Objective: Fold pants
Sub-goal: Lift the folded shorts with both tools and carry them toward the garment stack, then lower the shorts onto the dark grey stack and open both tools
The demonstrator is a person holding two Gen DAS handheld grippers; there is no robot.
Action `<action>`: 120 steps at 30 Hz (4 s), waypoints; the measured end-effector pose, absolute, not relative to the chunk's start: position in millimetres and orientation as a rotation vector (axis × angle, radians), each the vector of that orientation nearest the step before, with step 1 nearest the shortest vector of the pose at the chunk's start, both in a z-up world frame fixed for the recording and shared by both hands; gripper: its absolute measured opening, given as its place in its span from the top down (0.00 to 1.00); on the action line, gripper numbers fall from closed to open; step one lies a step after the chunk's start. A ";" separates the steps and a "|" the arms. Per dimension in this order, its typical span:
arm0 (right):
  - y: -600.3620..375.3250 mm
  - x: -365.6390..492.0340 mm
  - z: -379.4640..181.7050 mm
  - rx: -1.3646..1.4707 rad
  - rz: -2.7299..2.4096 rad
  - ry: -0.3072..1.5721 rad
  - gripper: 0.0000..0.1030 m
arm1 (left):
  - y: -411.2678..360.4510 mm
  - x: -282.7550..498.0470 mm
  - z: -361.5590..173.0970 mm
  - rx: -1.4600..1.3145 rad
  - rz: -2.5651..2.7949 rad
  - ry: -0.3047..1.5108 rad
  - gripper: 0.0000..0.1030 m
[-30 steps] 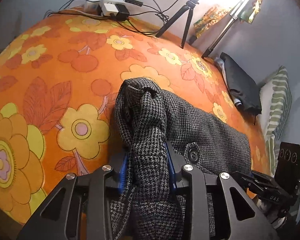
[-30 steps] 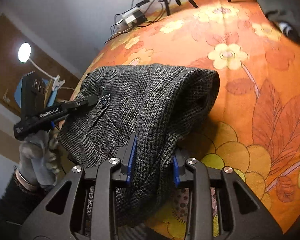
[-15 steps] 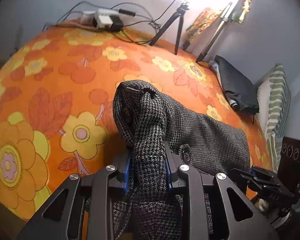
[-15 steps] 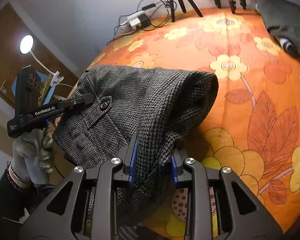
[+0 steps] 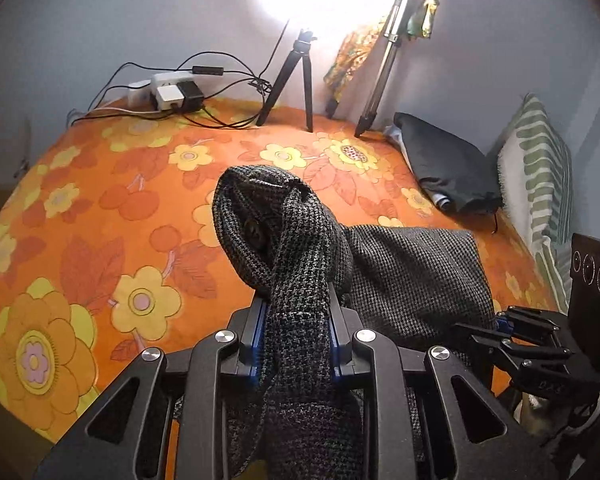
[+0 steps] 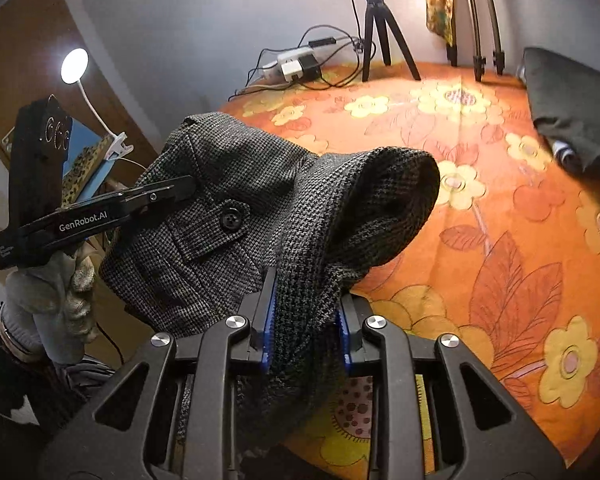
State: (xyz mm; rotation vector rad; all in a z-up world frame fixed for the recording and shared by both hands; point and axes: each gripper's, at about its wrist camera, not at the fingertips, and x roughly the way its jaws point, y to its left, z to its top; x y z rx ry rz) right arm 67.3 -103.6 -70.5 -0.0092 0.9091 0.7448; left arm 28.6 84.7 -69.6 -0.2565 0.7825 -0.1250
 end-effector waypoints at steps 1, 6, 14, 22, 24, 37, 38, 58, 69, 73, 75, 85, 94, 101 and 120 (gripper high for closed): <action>-104.9 67.3 -69.1 -0.006 0.743 0.905 0.76 | 84.4 28.4 -69.4 -0.260 -0.127 0.782 0.79; -109.1 64.7 -60.8 -0.011 0.731 0.881 0.76 | 83.6 27.8 -66.5 -0.283 -0.141 0.775 0.79; -121.2 62.2 -36.6 -0.026 0.701 0.802 0.77 | 67.2 32.0 -53.9 -0.276 -0.176 0.746 0.80; -151.0 67.2 -16.5 -0.001 0.657 0.740 0.78 | 42.6 43.1 -34.4 -0.252 -0.214 0.700 0.81; -159.0 68.7 -12.9 0.009 0.644 0.731 0.78 | 34.5 48.0 -30.2 -0.251 -0.228 0.694 0.81; -229.3 88.7 20.4 0.053 0.530 0.662 0.78 | -31.2 90.9 -7.4 -0.217 -0.329 0.648 0.82; -234.2 90.9 22.8 0.053 0.523 0.658 0.78 | -37.6 97.2 -4.9 -0.218 -0.338 0.640 0.82; -341.3 237.0 67.7 -0.067 0.329 0.587 0.79 | -145.3 252.2 20.8 -0.230 -0.441 0.561 0.82; -379.9 361.5 62.0 -0.108 0.353 0.603 0.79 | -185.9 349.4 2.4 -0.251 -0.395 0.546 0.82; -394.3 401.0 43.6 -0.102 0.362 0.625 0.79 | -193.6 372.0 -17.2 -0.265 -0.379 0.574 0.82; -398.8 414.3 31.3 -0.103 0.359 0.641 0.79 | -196.4 380.0 -29.4 -0.261 -0.364 0.597 0.82; -418.6 438.6 -3.9 -0.185 0.151 0.705 0.42 | -194.1 382.6 -42.8 -0.184 -0.258 0.659 0.59; -407.7 394.5 18.8 -0.182 0.187 0.611 0.40 | -203.7 349.2 -17.8 -0.058 -0.301 0.611 0.45; -384.0 366.9 -0.2 -0.276 0.219 0.662 0.40 | -220.1 331.3 -30.7 0.013 -0.324 0.641 0.45; -385.1 272.9 13.2 -0.129 0.234 0.727 0.40 | -195.1 232.5 -0.8 0.020 -0.351 0.663 0.45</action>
